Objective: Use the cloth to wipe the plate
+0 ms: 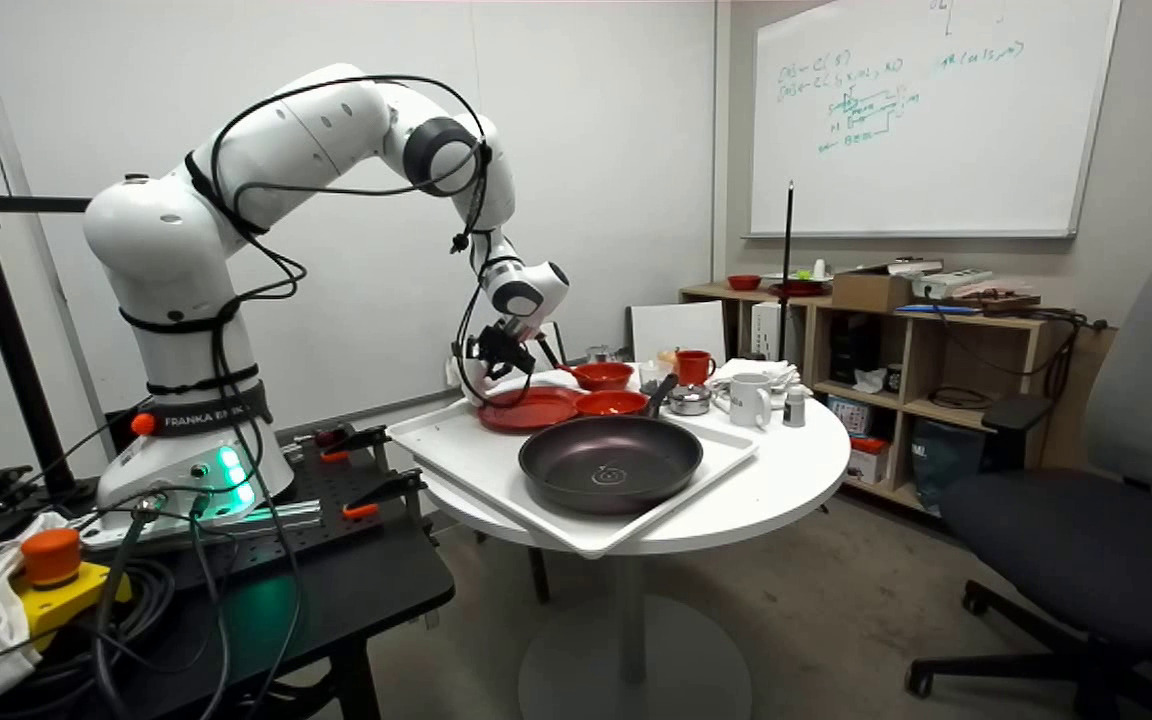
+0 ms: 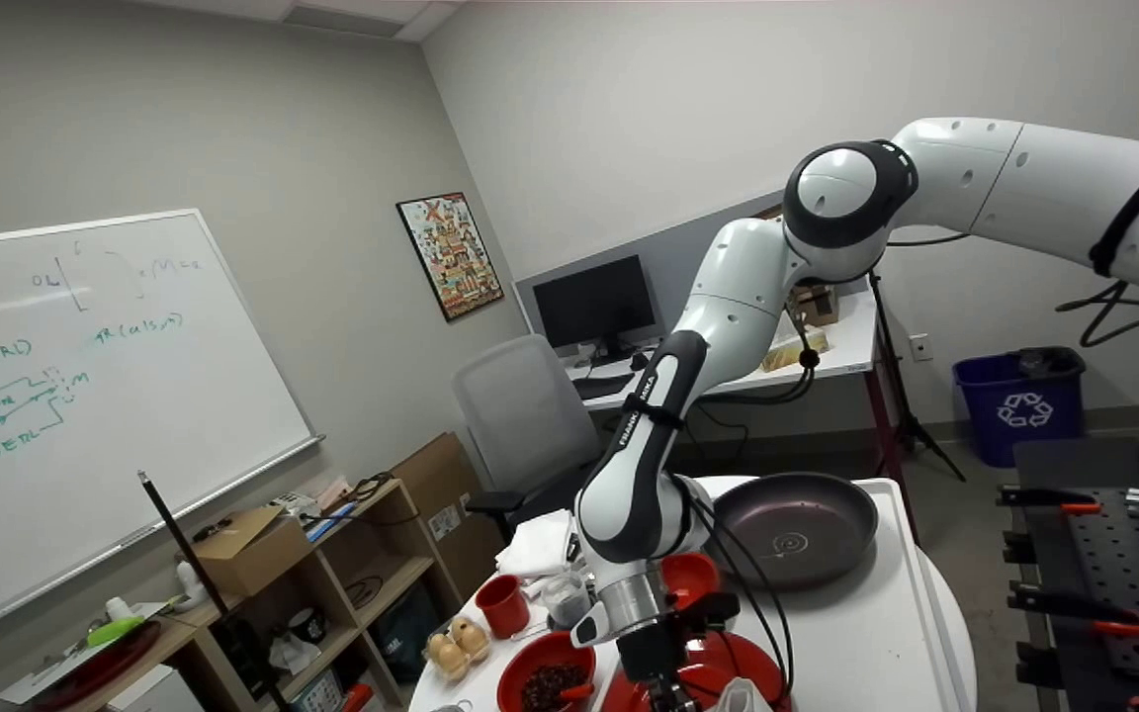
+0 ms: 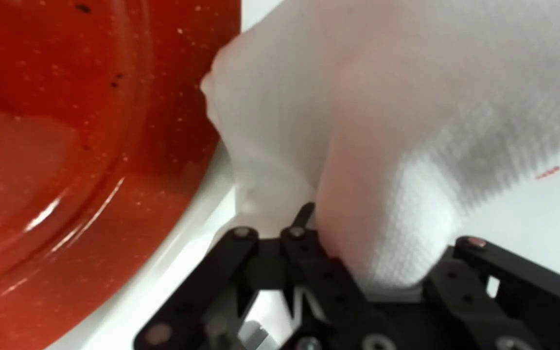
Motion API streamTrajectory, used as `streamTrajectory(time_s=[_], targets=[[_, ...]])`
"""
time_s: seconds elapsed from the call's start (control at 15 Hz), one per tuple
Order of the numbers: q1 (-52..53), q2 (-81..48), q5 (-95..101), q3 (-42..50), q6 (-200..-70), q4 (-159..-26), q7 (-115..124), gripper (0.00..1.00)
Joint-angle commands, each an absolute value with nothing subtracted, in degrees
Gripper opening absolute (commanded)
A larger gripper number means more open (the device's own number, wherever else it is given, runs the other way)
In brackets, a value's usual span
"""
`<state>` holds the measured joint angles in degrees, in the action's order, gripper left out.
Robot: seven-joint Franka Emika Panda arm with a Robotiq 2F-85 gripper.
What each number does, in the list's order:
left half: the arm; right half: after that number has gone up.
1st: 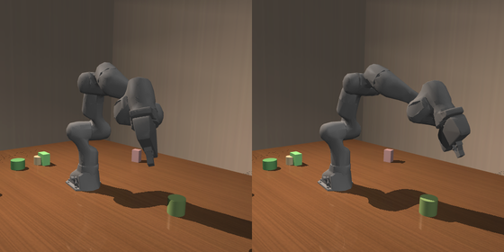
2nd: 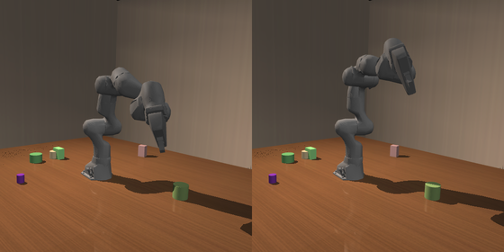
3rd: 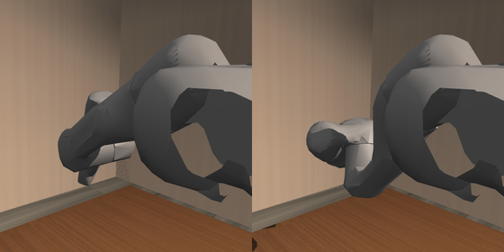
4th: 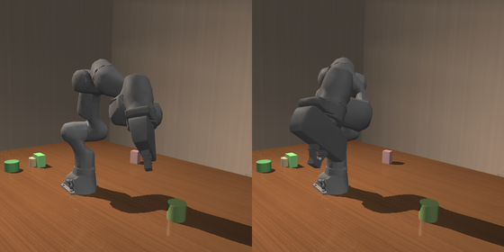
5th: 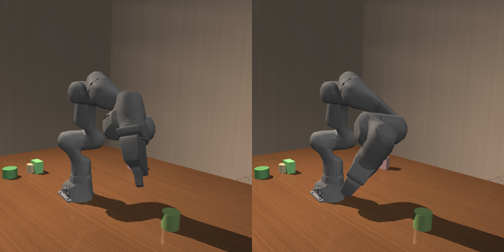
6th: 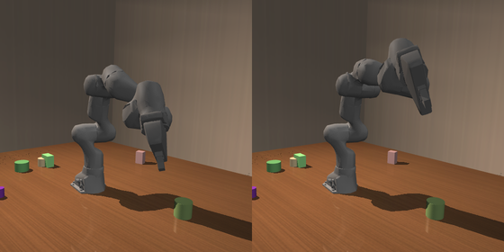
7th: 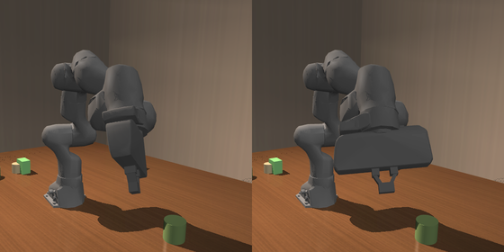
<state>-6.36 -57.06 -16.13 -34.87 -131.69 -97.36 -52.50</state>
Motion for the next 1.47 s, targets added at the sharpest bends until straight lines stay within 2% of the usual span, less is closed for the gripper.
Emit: streamTrajectory(time_s=[0.0,0.6,1.0,1.4], targets=[[-5.9,-53.7,-18.2,-34.8,-133.9,-101.9,-54.2,0.10],[-5.5,-39.6,-17.1,-35.0,-150.0,-122.4,-49.1,0.10],[-1.0,-32.6,-15.5,-31.3,-150.0,-129.2,-37.3,0.10],[6.0,-29.9,-9.0,-22.6,-150.1,-129.8,-25.1,0.10]])
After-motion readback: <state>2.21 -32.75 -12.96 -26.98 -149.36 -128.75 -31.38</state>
